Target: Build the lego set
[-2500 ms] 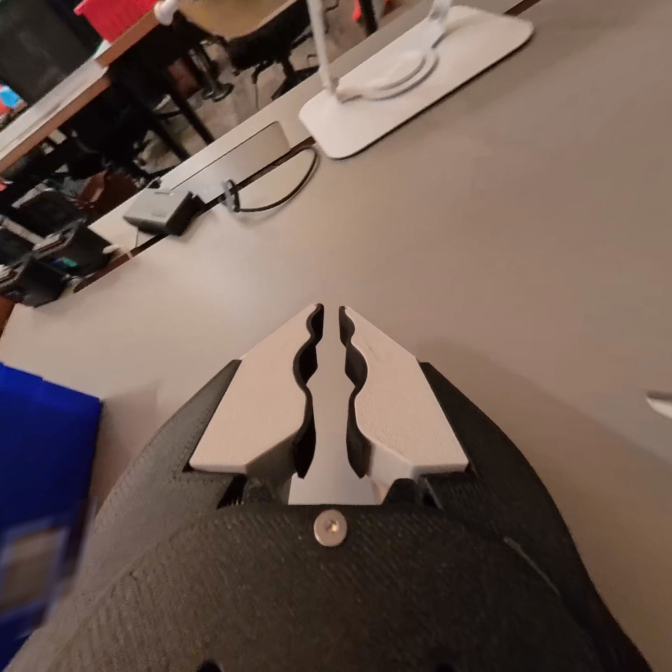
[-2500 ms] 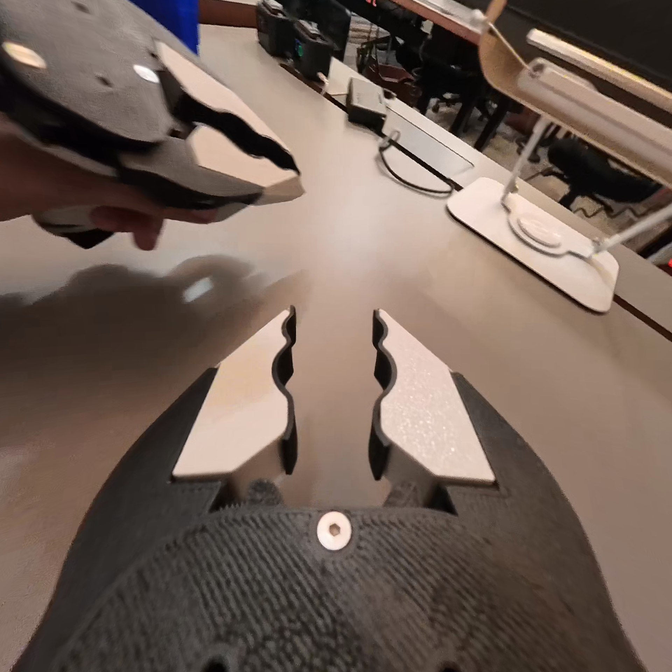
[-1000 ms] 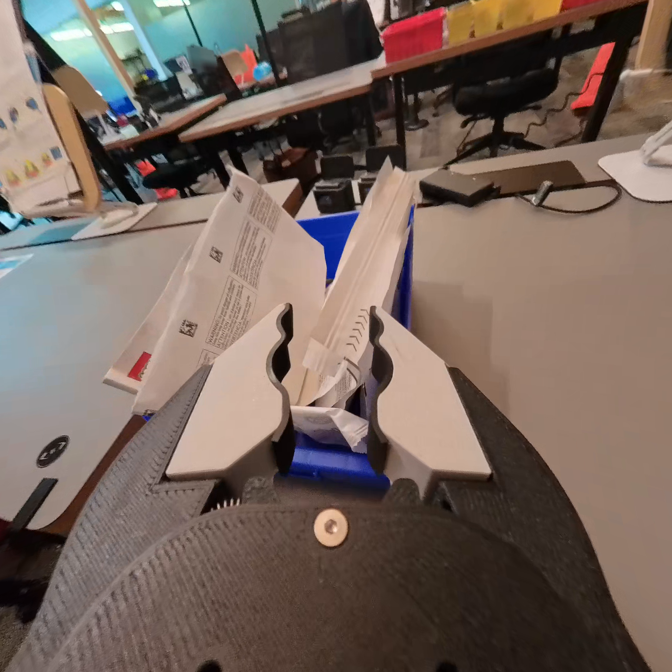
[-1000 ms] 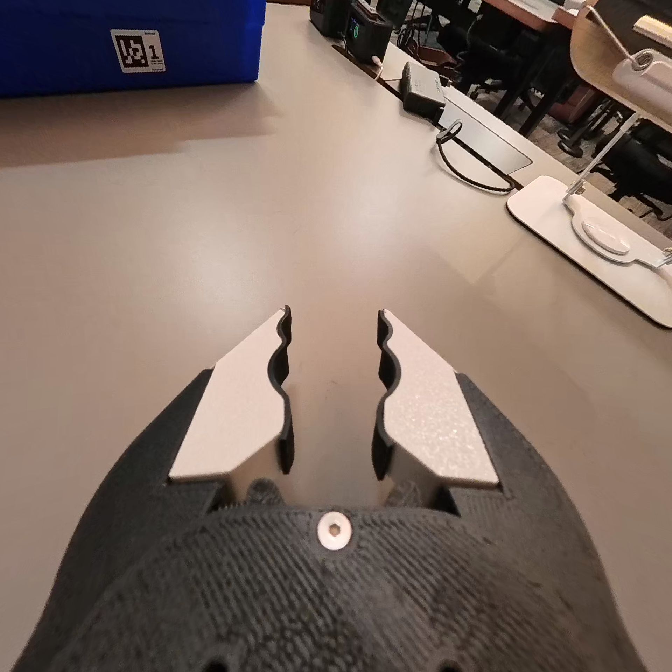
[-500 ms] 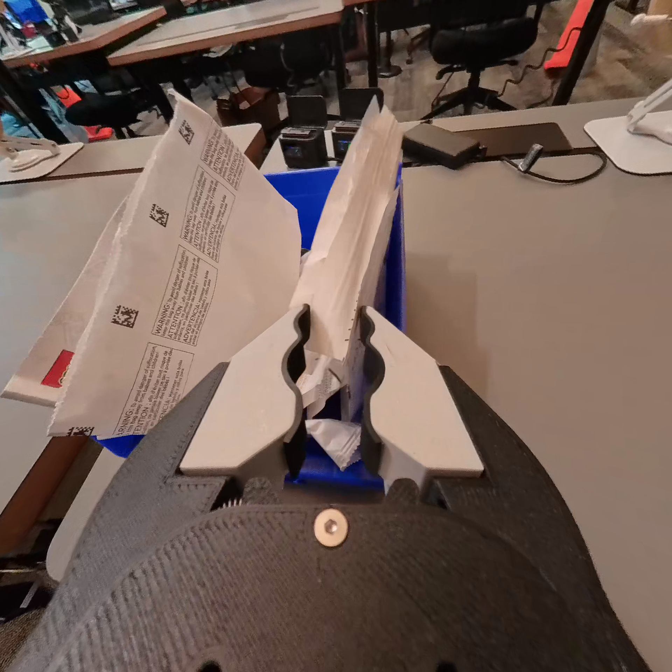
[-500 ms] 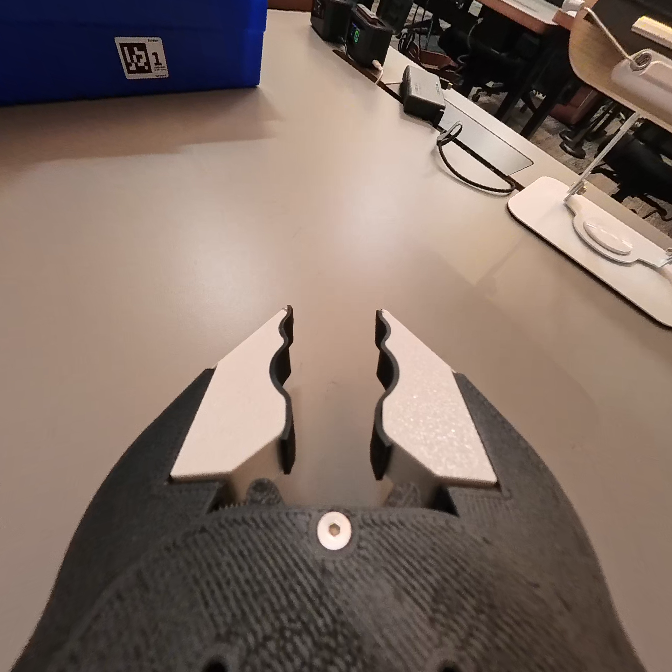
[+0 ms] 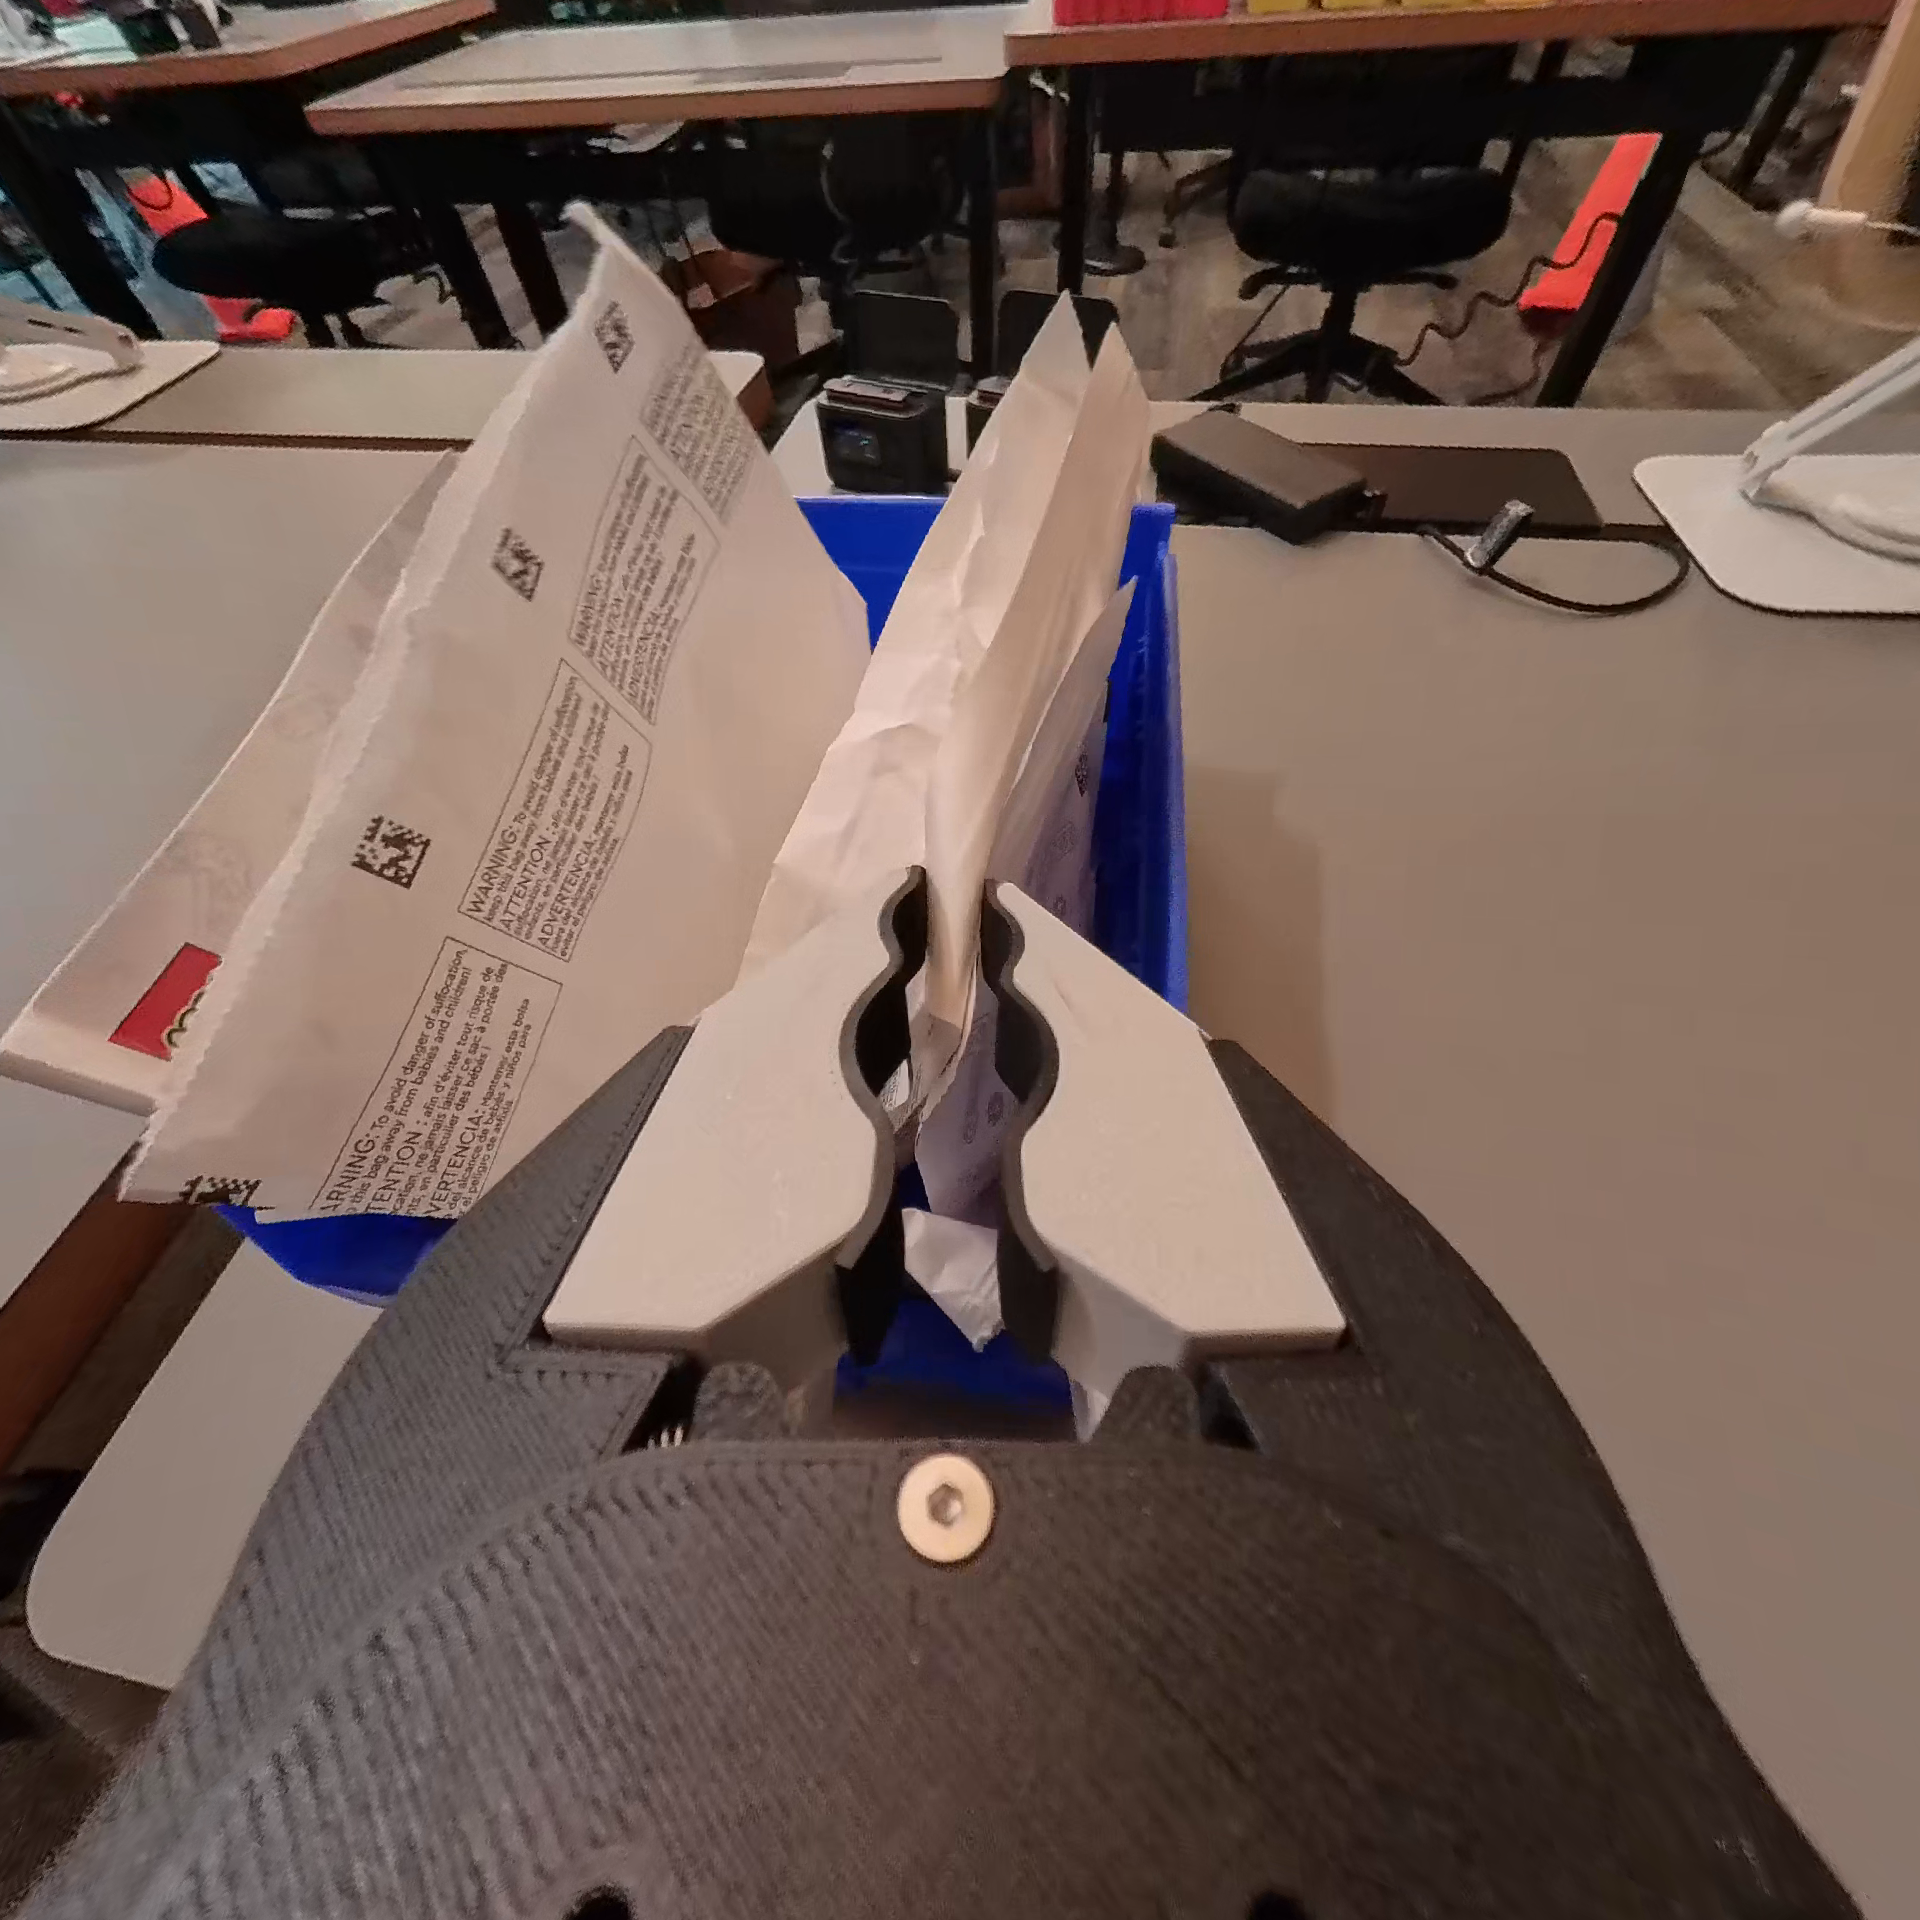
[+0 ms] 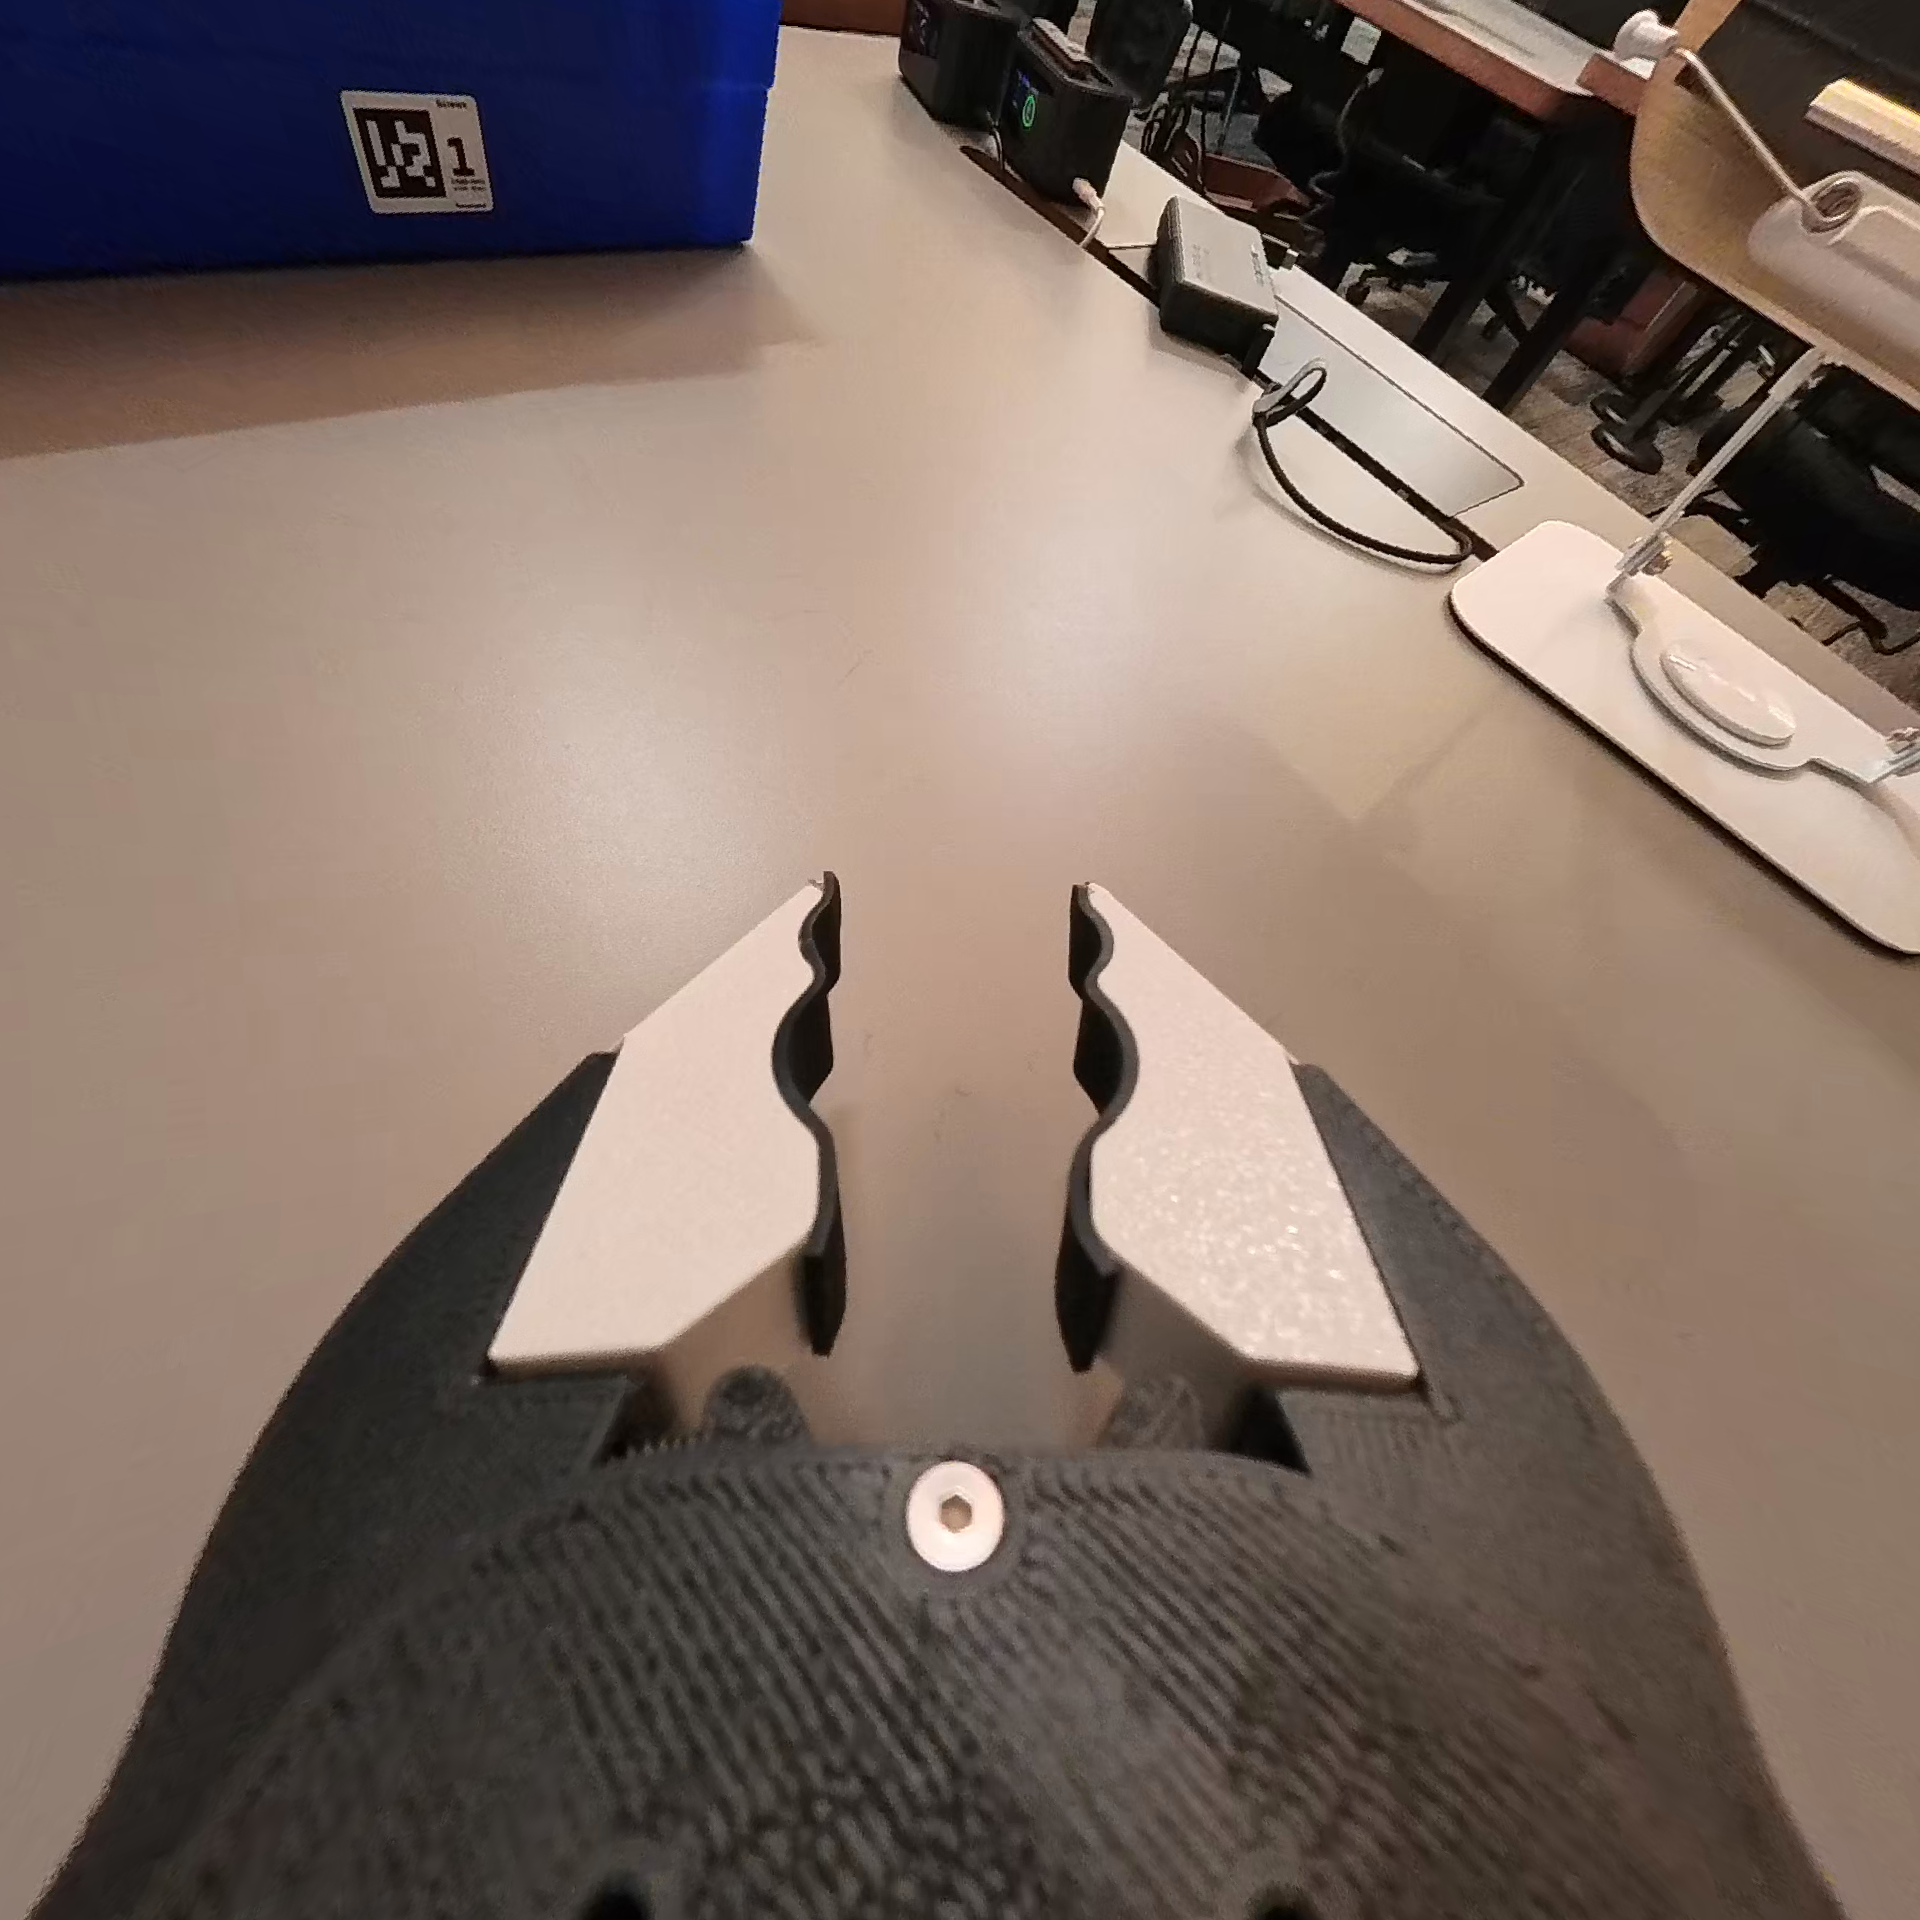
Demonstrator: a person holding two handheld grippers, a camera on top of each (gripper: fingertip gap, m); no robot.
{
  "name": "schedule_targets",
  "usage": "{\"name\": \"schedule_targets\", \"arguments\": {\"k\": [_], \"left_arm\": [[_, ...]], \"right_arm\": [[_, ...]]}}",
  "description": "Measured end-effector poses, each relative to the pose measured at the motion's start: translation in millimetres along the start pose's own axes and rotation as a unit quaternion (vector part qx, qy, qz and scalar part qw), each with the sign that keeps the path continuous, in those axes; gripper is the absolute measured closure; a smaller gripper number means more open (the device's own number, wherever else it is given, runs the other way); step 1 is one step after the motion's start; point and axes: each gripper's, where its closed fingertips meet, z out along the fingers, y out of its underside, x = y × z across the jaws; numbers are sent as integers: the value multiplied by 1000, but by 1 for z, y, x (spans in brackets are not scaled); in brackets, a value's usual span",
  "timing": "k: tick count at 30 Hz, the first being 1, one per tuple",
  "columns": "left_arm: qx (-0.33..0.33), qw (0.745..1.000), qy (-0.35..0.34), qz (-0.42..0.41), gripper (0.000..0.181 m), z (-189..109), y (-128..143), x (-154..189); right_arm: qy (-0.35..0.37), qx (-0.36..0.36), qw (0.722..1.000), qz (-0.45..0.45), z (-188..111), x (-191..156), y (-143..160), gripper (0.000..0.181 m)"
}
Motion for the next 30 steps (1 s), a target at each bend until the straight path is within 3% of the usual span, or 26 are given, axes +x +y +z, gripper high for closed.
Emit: {"name": "schedule_targets", "arguments": {"k": [5, 9, 15, 18, 22, 28, 30], "left_arm": [[0, 999, 33, 18, 151, -6, 1, 17], [29, 997, 69, -22, 147, -17, -11, 19], [91, 984, 59, -144, 145, -33, -30, -26], [68, 985, 22, -158, 147, -27, -15, -47], [3, 989, 22, -143, 147, -14, 14, -40], [-13, 979, 123, -163, 142, -11, 16, -4], [-37, 980, 119, -152, 140, -3, 22, -4]], "right_arm": [[0, -2, 1000, 0, 0, 0, 1, 139], [0, -2, 1000, 1, 0, 0, 1, 140], [0, -2, 1000, 0, 0, 0, 1, 140], [0, -2, 1000, -1, 0, 0, 1, 140], [4, 4, 1000, -5, -1, 0, -1, 143], [3, 5, 1000, -4, -1, 0, -1, 145], [3, 4, 1000, -6, -1, 0, 0, 145]]}}
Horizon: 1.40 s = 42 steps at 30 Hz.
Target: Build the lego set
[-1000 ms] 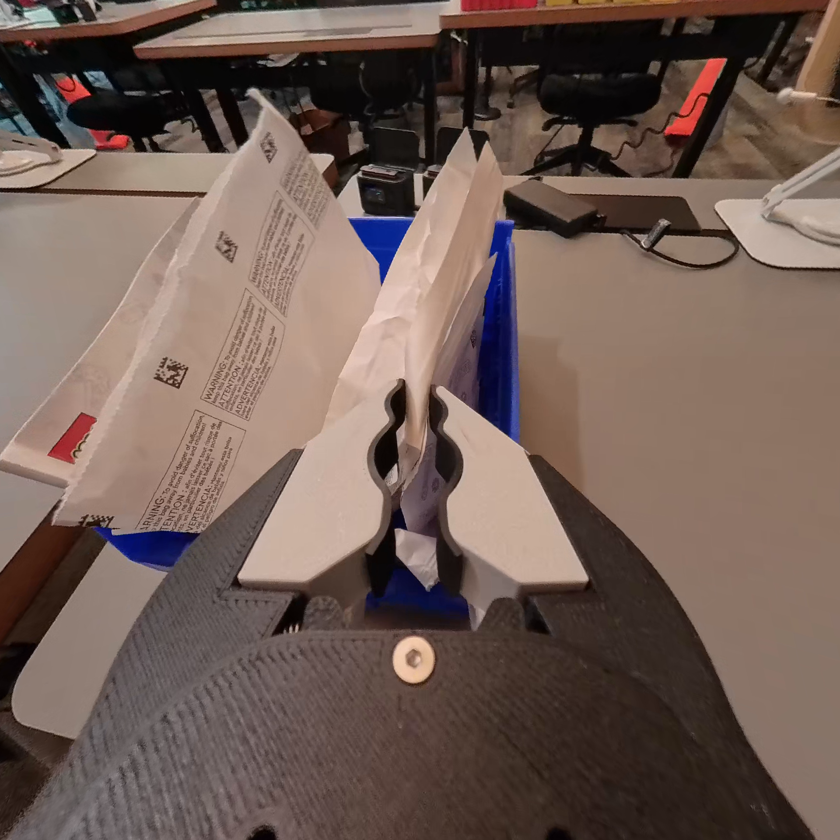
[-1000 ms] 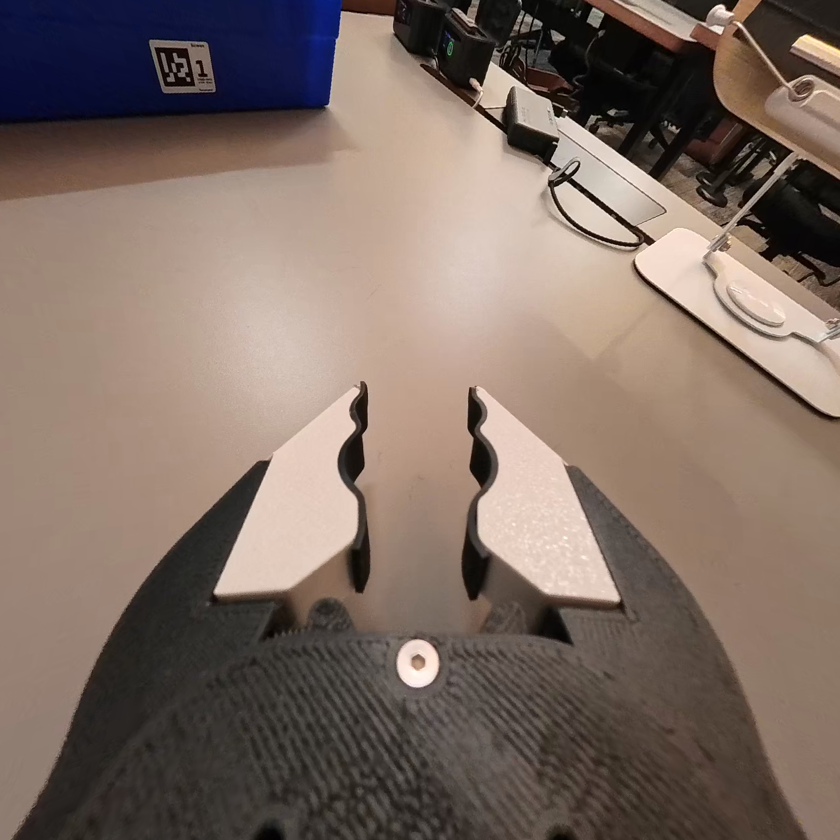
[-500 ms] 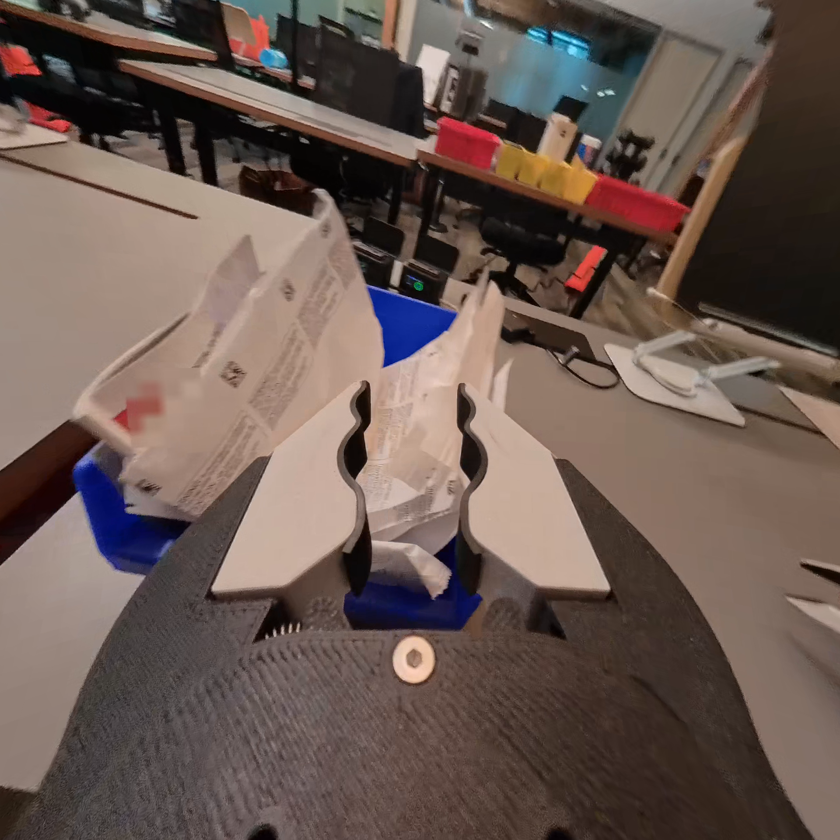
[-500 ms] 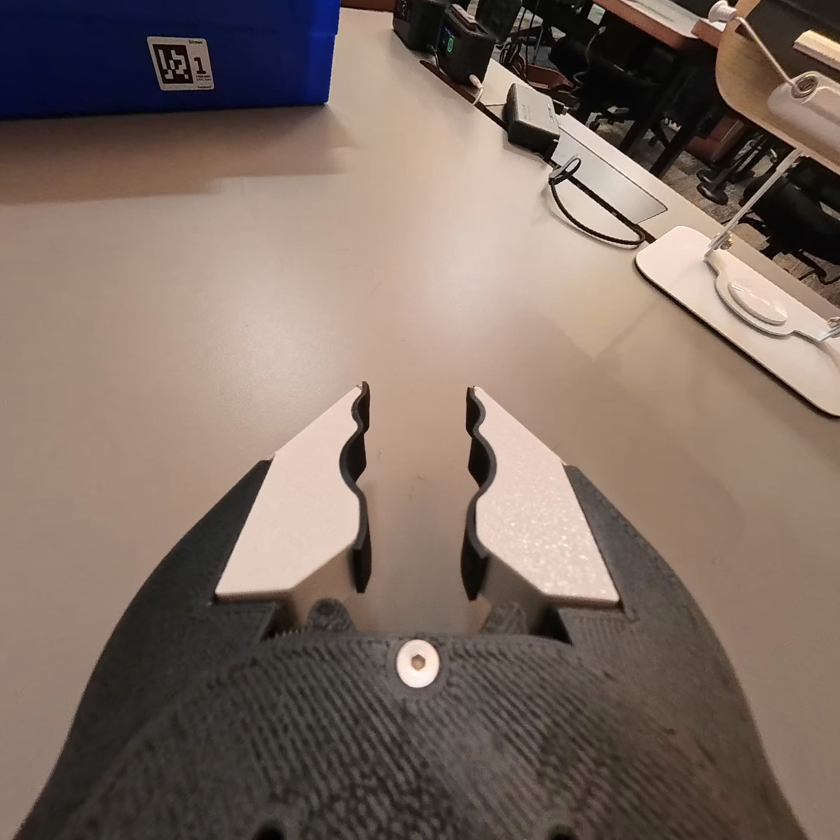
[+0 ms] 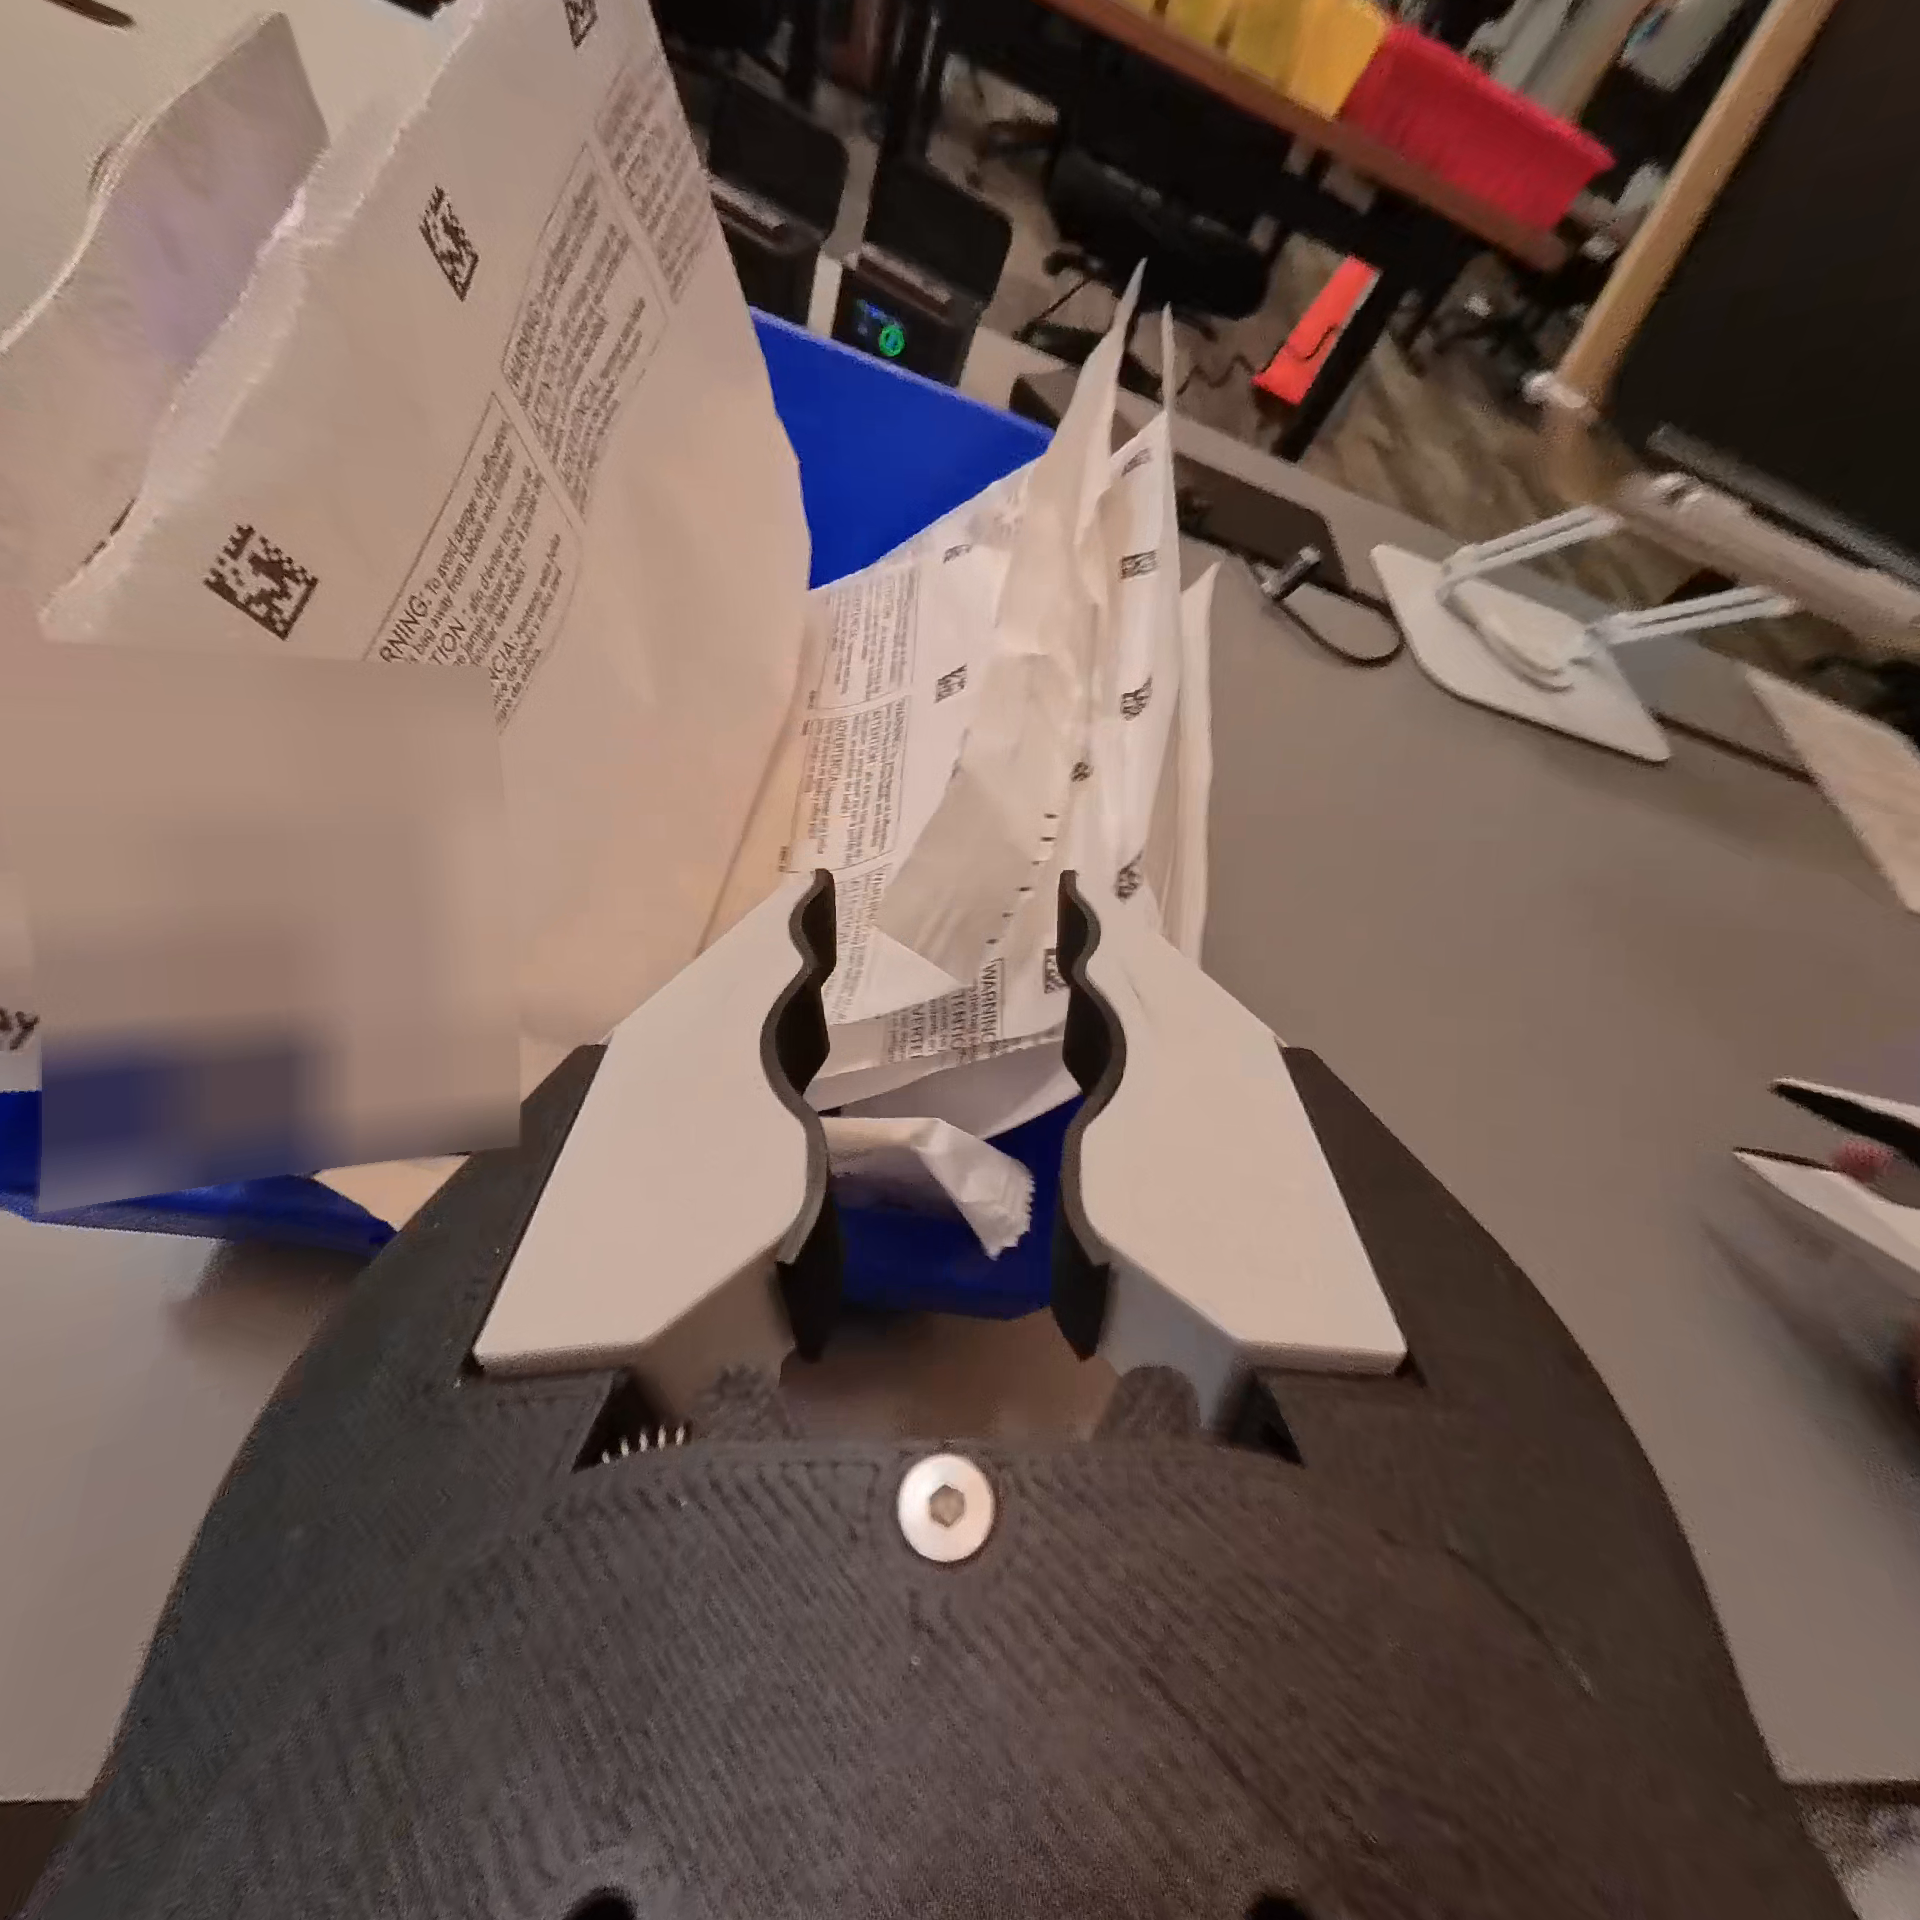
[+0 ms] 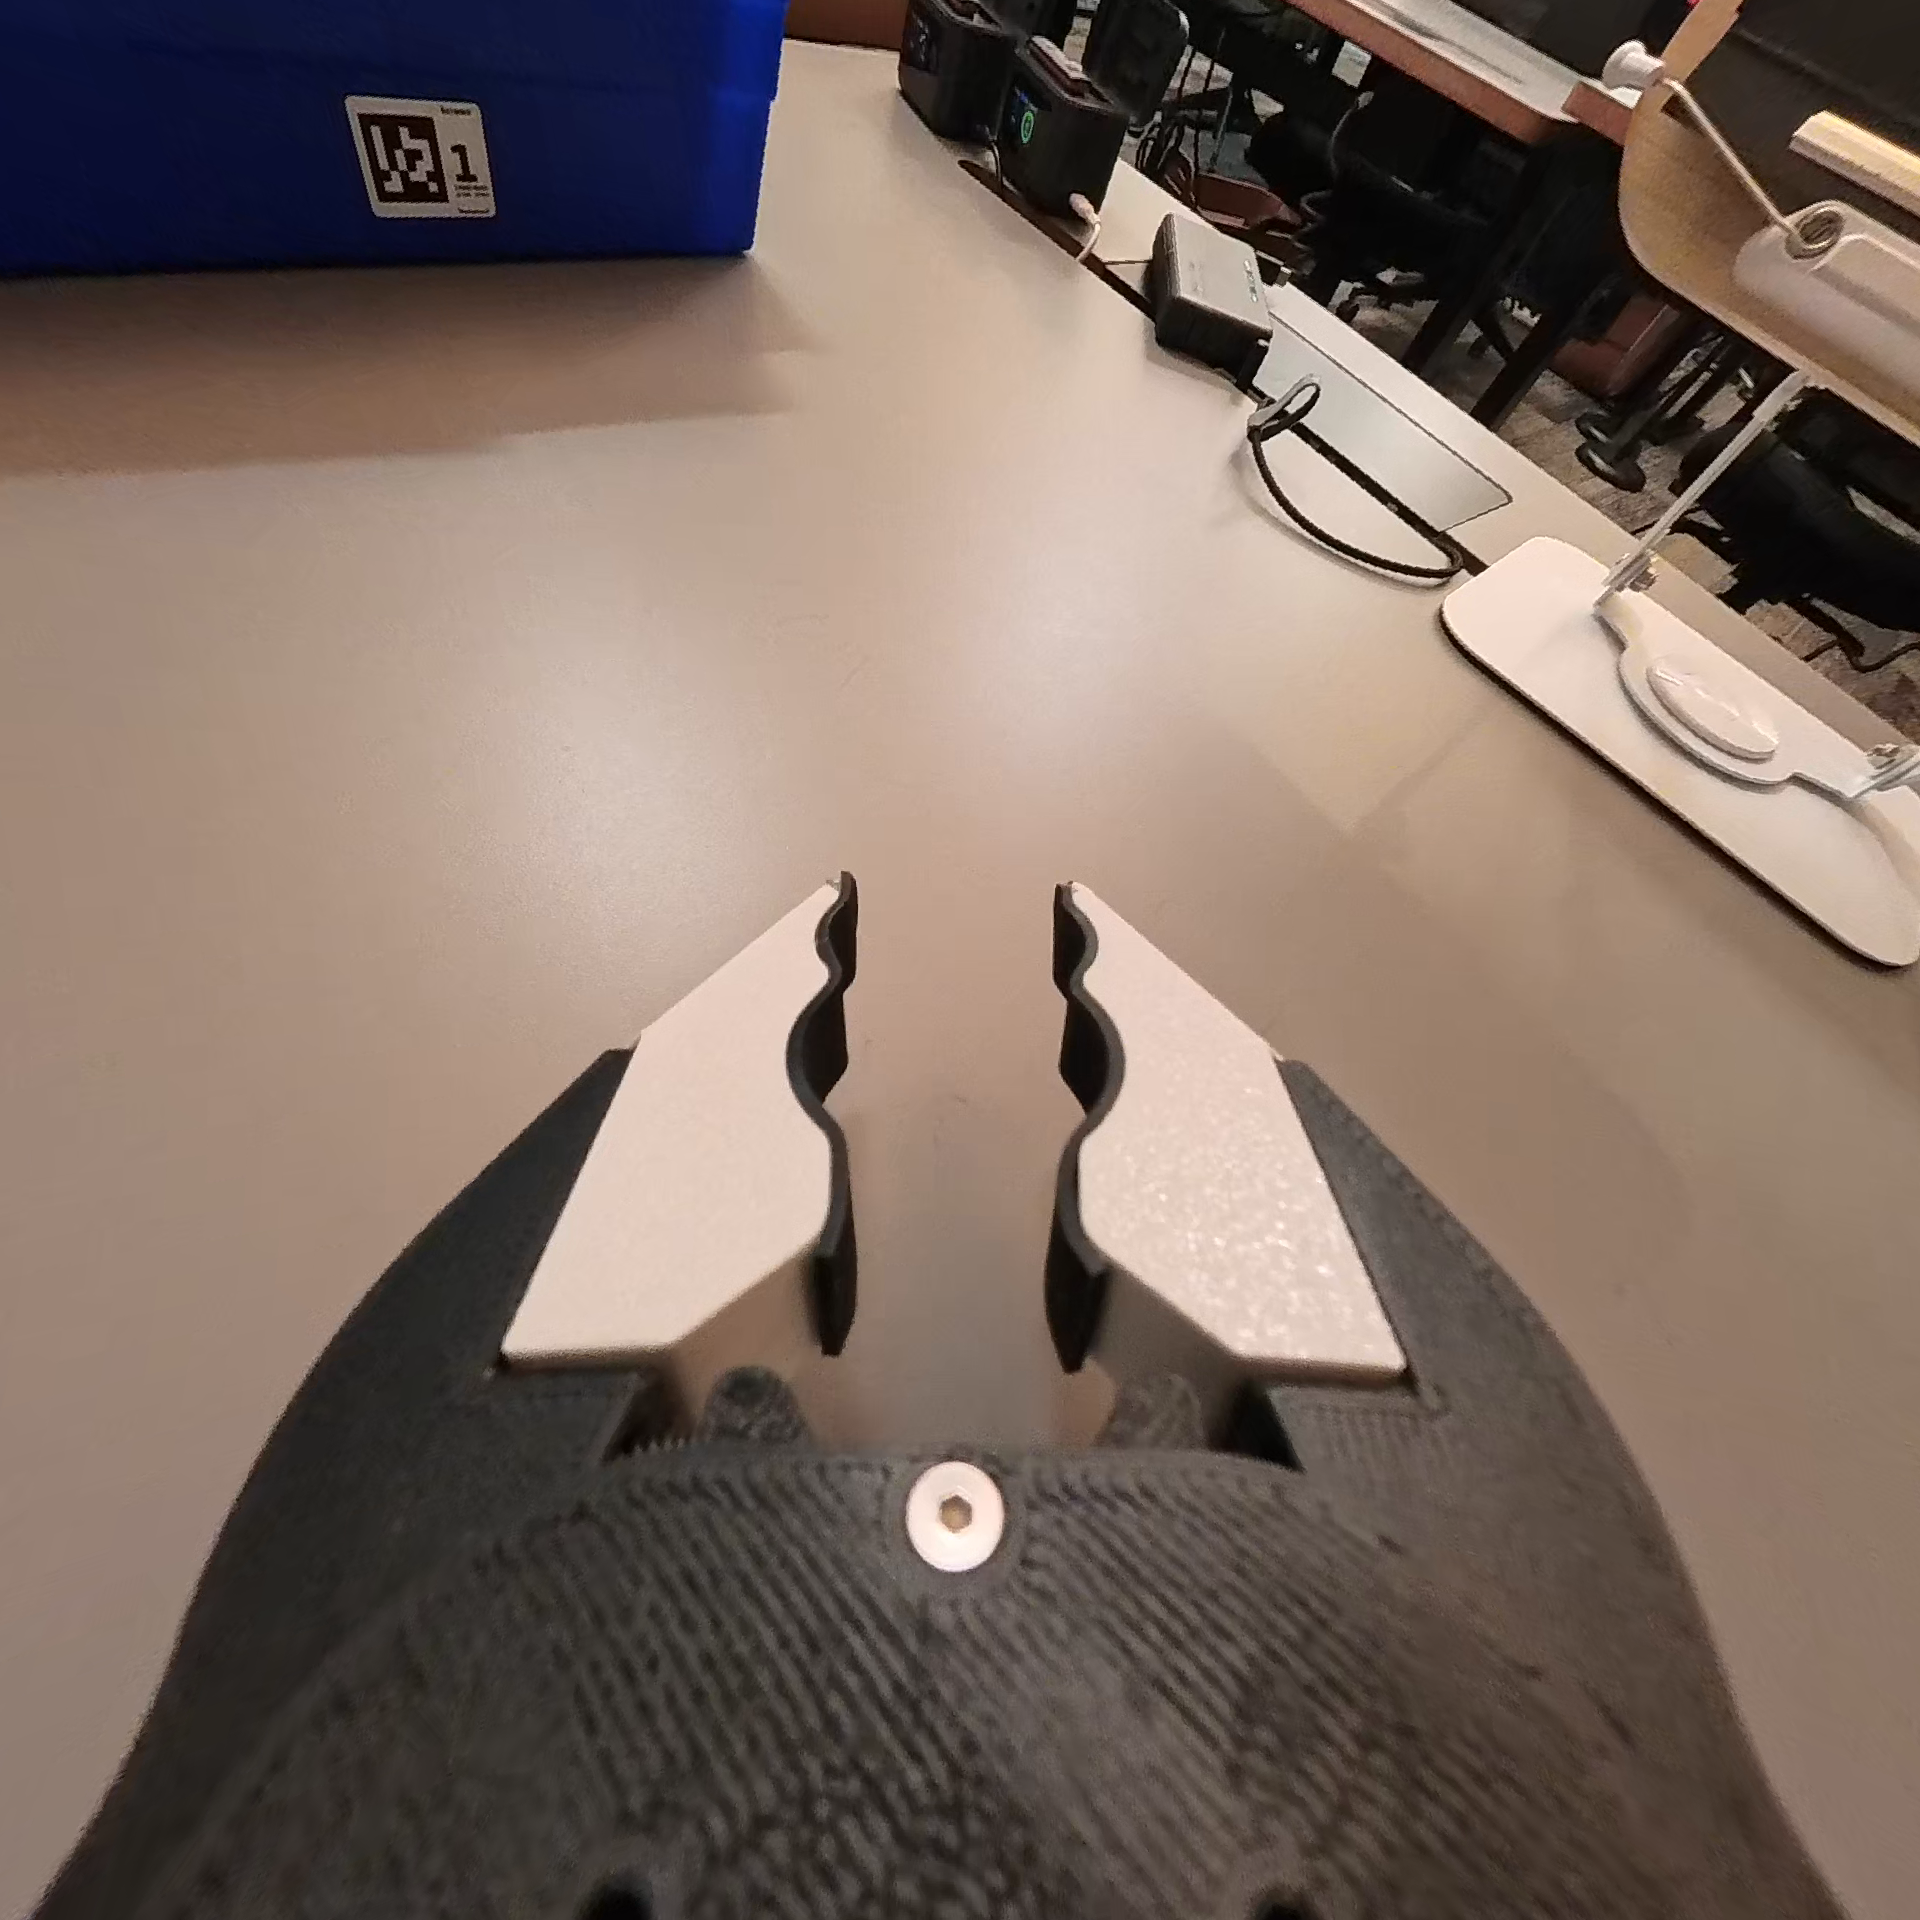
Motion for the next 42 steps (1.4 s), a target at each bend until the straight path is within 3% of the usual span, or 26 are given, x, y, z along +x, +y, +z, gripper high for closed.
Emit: {"name": "schedule_targets", "arguments": {"k": [2, 5, 7, 13, 16, 21, 37, 42], "left_arm": [[-17, 999, -18, 27, 144, 6, 3, -3], [-20, 997, -15, 67, 174, 11, -2, 7], [-5, 997, -19, 81, 181, 9, -13, 9], [69, 988, -107, 91, 181, -8, -64, -23], [67, 986, -125, 92, 181, -12, -73, -40], [67, 982, -145, 98, 181, -17, -78, -54], [67, 979, -141, 132, 181, -15, -72, -36], [54, 979, -166, 103, 139, -21, -55, -23]], "right_arm": [[0, 0, 1000, -2, 0, 0, 0, 145], [0, 0, 1000, -1, 0, 0, 0, 145], [0, 1, 1000, 2, 0, 0, 0, 145], [-2, 2, 1000, -2, -1, -1, 0, 145], [0, 3, 1000, -7, -1, -1, 0, 145], [1, 3, 1000, -8, -2, -1, 0, 145], [2, 1, 1000, -7, -1, -1, 0, 145], [2, 0, 1000, -7, -1, -1, 0, 145]]}}
